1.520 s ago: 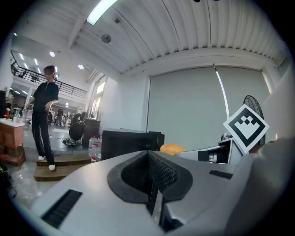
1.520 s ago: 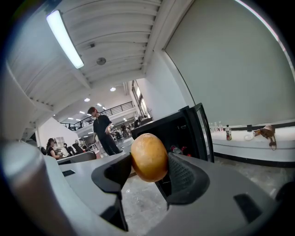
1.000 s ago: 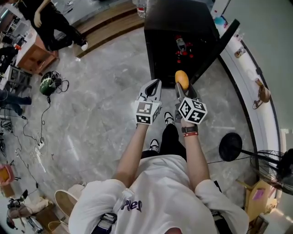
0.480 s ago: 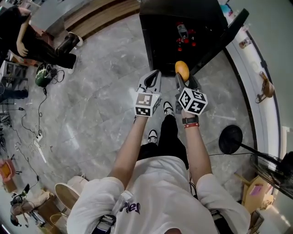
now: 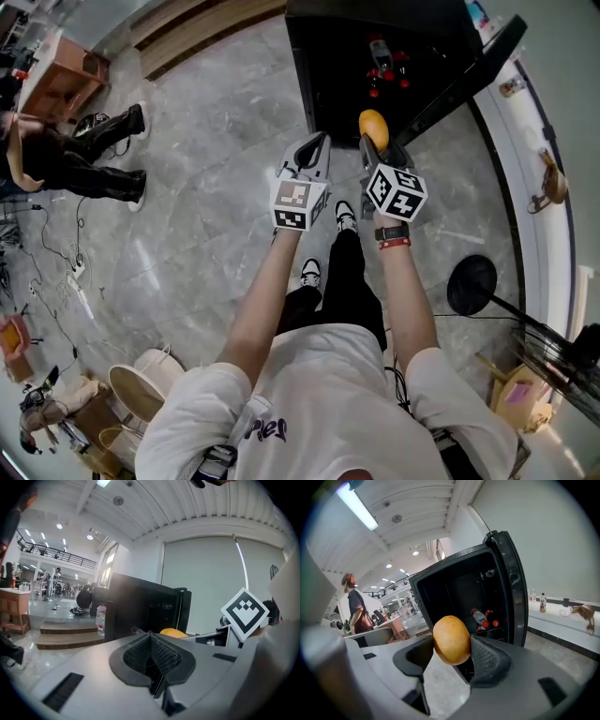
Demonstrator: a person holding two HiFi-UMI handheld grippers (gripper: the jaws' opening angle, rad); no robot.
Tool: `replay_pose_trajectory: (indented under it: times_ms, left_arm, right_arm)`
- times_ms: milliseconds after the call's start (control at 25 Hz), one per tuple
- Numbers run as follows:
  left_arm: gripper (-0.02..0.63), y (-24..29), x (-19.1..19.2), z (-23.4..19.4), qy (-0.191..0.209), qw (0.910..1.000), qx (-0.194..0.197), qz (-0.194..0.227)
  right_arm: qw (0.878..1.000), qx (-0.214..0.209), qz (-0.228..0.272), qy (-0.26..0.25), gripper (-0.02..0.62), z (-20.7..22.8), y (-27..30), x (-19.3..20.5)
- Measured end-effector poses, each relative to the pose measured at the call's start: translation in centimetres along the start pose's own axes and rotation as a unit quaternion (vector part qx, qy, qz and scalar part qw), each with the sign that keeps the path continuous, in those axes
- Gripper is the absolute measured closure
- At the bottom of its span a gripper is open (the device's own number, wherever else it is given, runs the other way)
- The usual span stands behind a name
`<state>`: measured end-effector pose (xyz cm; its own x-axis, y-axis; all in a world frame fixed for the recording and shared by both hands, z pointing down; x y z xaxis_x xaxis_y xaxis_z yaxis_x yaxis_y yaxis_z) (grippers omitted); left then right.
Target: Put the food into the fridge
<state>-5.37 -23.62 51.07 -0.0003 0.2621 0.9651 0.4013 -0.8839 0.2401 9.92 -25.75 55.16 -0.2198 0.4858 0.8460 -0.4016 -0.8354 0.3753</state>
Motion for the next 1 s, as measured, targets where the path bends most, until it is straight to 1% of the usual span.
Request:
replay_pose_trajectory:
  times_ms: [200, 480, 800, 1000]
  left_arm:
    - [0.588, 1.1, 0.7, -0.2, -0.014, 0.9998, 0.01, -0.003]
    - [0.588, 2.4, 1.9, -0.5, -0.006, 0.9998, 0.013, -0.012]
    - [0.588, 3.8, 3.8, -0.9, -0.01, 0.9997, 0.01, -0.022]
    - [0.588, 4.3, 4.4, -1.4, -0.022, 0.9995, 0.004, -0.024]
  right_arm:
    - [1.0, -0.002, -0.004, 0.007, 0.333, 1.1, 2.0, 0.5]
    - [1.0, -0.003, -0.01, 0.007, 0.333, 2.4, 4.7, 1.1]
    - [1.0, -0.006, -0.014, -0.012, 0.333, 3.5, 7.7, 0.9]
    - [1.0, -0.008, -0.013, -0.019, 0.333, 4.1, 9.7, 0.6]
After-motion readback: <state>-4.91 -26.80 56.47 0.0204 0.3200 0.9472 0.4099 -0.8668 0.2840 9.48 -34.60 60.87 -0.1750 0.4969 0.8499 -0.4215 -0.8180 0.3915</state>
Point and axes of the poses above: the fingertips, and each gripper's own axes: y forward along the fingers, z to its right, x out of its underside, the point moved 5 cm from there along -y, backward along the fingers, and after that the axes turned 5 degrees about -x, right-handed, at the moved point
